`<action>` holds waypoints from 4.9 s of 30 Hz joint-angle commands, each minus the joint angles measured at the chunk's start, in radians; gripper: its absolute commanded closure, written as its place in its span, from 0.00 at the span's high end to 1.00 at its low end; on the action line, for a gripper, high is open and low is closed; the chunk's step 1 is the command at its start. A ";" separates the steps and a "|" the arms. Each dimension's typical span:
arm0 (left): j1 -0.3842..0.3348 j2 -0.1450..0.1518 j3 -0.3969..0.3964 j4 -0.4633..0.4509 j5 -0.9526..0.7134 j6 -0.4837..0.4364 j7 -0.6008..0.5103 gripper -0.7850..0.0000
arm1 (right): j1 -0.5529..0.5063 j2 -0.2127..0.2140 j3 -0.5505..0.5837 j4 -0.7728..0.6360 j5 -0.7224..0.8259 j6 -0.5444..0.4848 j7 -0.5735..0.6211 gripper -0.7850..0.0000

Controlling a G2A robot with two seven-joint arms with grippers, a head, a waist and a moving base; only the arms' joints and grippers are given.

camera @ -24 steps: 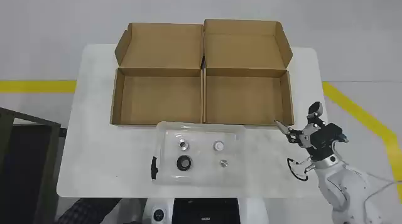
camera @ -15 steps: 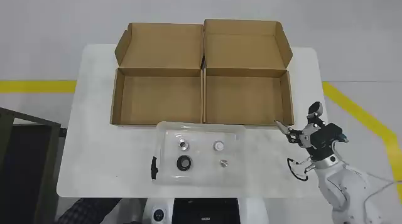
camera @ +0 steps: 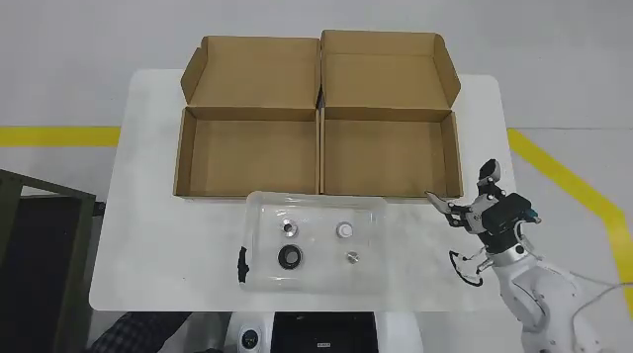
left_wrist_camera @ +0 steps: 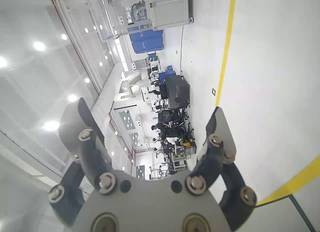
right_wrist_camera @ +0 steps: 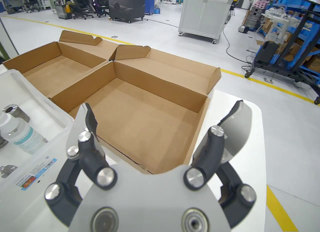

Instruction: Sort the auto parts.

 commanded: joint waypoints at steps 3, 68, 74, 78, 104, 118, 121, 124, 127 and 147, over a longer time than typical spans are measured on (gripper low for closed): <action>0.000 0.000 0.000 0.000 0.000 0.000 0.000 1.00 | 0.007 0.008 -0.010 -0.061 -0.031 -0.079 0.087 1.00; 0.000 0.000 0.000 0.000 0.000 0.000 0.000 1.00 | 0.177 0.048 -0.466 -0.111 -0.273 -0.226 0.514 0.51; 0.000 0.000 0.000 0.000 0.000 0.000 0.000 1.00 | 0.185 0.050 -0.477 -0.104 -0.277 -0.218 0.528 0.48; 0.000 0.000 0.000 0.000 0.000 0.000 0.000 1.00 | 0.194 0.052 -0.484 -0.094 -0.274 -0.220 0.532 0.41; 0.000 0.000 0.000 0.000 0.000 0.000 0.000 1.00 | 0.248 0.063 -0.437 -0.027 0.121 -0.337 0.313 0.00; 0.000 0.000 0.000 0.000 0.000 0.000 0.000 1.00 | 0.333 0.061 -0.444 0.124 0.713 -0.357 0.343 0.00; 0.000 0.000 0.000 0.000 0.000 0.000 0.000 1.00 | 0.342 0.063 -0.433 0.135 0.795 -0.340 0.357 0.00; 0.000 0.000 0.000 0.000 0.000 0.000 0.000 1.00 | 0.342 0.064 -0.416 0.134 0.846 -0.320 0.355 0.00; 0.000 0.000 0.000 0.000 0.000 0.000 0.000 1.00 | 0.338 0.065 -0.400 0.128 0.879 -0.307 0.349 0.00; 0.000 0.000 0.000 0.000 0.000 0.000 0.000 1.00 | 0.307 0.060 -0.328 0.040 0.719 -0.215 0.251 0.00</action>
